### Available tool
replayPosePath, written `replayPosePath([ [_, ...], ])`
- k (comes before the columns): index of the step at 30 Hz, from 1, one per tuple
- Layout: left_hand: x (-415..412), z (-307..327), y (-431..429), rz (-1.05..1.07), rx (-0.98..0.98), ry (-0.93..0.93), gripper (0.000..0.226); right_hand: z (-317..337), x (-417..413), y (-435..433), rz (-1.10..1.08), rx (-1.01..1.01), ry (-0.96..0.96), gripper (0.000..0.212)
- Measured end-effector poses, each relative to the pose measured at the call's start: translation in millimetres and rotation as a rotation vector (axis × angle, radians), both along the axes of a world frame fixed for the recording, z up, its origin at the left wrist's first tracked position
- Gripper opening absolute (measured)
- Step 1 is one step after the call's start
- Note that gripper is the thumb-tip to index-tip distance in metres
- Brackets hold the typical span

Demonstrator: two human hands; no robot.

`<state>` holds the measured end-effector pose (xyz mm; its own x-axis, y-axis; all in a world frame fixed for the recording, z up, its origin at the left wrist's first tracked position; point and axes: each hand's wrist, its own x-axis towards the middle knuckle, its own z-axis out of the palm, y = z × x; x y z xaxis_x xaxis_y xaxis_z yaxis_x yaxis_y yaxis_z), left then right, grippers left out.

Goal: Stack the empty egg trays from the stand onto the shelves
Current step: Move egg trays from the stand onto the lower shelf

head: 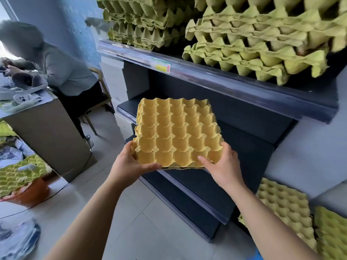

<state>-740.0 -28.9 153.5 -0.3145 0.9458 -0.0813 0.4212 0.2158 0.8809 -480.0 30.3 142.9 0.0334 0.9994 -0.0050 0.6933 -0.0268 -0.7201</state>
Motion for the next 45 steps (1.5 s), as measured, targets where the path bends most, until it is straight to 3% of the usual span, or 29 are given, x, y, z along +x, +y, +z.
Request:
replayPosePath([
  [11, -107, -30, 142, -0.013, -0.151, 0.088, 0.124, -30, -111, 124, -0.067, -0.02, -0.058, 0.093],
  [16, -160, -44, 198, -0.061, -0.203, 0.04, 0.134, -45, -158, 169, -0.106, -0.083, -0.053, 0.092],
  [21, -210, -57, 261, -0.139, -0.194, -0.044, 0.11, -65, -211, 210, -0.214, -0.128, -0.037, 0.092],
  [27, -276, -74, 343, -0.263, -0.221, -0.1, 0.104, -86, -282, 250, -0.367, -0.173, -0.034, 0.088],
  [30, -297, -80, 379, -0.338, -0.253, -0.081, 0.098, -93, -308, 267, -0.419, -0.187, -0.033, 0.087],
  [33, -312, -93, 410, -0.382, -0.271, -0.027, 0.076, -101, -326, 284, -0.453, -0.209, -0.037, 0.089],
  [39, -331, -121, 453, -0.416, -0.314, 0.035, 0.106, -116, -348, 310, -0.477, -0.261, -0.045, 0.09],
  [45, -336, -138, 472, -0.449, -0.32, 0.095, 0.103, -125, -355, 325, -0.461, -0.276, -0.085, 0.091],
])
